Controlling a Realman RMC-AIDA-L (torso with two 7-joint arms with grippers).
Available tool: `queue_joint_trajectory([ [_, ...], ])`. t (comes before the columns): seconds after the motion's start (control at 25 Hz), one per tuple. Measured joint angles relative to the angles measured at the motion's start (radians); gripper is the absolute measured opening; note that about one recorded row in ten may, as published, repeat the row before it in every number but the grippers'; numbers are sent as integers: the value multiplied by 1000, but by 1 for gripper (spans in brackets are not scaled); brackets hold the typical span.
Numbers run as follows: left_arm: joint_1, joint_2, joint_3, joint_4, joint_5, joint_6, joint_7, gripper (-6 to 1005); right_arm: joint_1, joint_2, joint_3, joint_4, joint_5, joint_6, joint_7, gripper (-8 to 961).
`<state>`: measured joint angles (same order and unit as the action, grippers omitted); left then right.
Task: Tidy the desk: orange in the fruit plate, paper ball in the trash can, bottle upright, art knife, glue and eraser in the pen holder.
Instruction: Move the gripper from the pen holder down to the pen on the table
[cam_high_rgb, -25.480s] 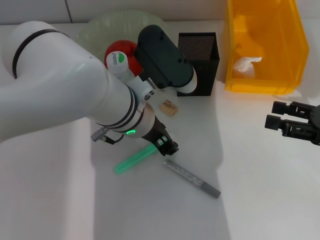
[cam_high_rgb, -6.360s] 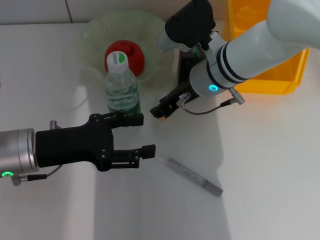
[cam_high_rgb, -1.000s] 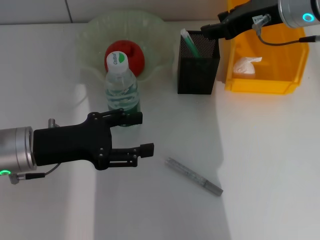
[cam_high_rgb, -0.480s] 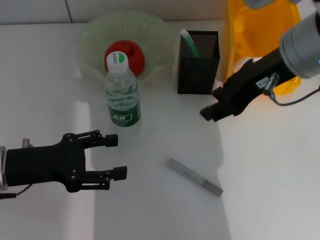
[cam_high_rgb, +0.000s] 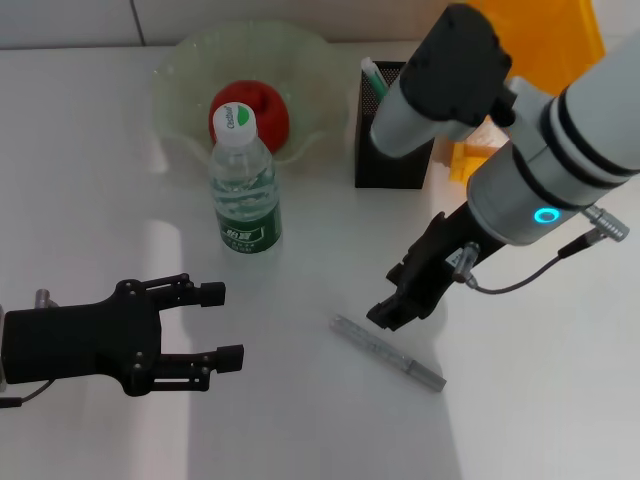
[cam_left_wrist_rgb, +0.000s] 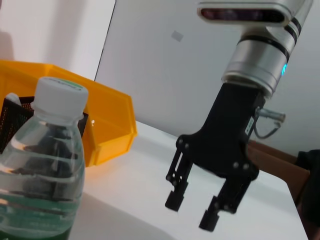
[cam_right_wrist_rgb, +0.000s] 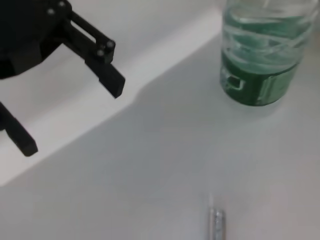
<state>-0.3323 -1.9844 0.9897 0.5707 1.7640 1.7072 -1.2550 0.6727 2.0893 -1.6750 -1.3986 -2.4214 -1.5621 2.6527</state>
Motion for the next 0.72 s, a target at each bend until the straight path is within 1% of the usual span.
queue_joint_trajectory([
  [0.04,0,0,0,0,0,0,0,845,0,0,0,0,0,0,0,505],
  [0.12,-1,0,-2,0,0,-1,-3,845,6,0,-44,19,1,26,13,503],
  [0.6,-10,-1,-2,3,0,0,-17,844,14,0,-132,85,1,95,30,488],
  [0.72,-11,-4,-4,3,-1,-1,-17,844,23,1,-154,110,1,118,37,430],
])
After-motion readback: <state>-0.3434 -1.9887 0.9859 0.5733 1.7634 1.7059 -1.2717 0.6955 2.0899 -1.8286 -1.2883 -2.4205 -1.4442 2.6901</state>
